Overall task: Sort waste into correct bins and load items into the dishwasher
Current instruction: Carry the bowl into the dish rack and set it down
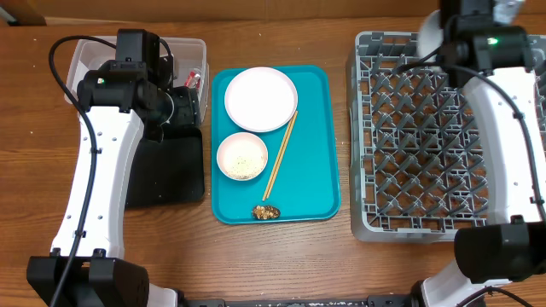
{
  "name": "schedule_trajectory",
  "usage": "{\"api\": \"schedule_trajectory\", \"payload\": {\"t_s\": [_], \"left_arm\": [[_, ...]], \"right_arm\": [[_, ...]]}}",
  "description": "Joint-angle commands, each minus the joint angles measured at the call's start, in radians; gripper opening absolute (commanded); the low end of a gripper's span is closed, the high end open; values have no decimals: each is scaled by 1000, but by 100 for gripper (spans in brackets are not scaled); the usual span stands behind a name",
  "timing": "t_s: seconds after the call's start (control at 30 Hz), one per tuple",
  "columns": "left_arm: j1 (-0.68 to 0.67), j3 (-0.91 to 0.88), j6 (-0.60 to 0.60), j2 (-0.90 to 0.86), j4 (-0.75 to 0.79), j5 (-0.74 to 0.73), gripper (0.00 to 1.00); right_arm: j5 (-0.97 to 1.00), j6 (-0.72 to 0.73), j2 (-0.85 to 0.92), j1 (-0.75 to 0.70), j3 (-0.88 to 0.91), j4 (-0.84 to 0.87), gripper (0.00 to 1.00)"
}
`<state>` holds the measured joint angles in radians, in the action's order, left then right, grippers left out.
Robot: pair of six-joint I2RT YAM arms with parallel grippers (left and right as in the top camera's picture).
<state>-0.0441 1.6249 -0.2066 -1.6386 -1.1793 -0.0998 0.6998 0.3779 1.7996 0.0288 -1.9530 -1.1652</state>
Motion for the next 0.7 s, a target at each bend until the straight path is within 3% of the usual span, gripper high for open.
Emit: {"api": "schedule_trajectory", "payload": {"t_s": [0.0,0.13,0.33,0.67], "left_arm": [[-2,13,27,7,13,15,71],[-2,13,27,7,21,26,71],[-2,13,27,7,25,25,71],[-2,13,26,7,25,25,72]], "right_arm": [[85,-35,-1,-115,-10,124,4],[114,-122,11,-209,-10,245,4],[645,-148,125,-292,-10,335,4],[589,34,338,-330,36,166,4]]}}
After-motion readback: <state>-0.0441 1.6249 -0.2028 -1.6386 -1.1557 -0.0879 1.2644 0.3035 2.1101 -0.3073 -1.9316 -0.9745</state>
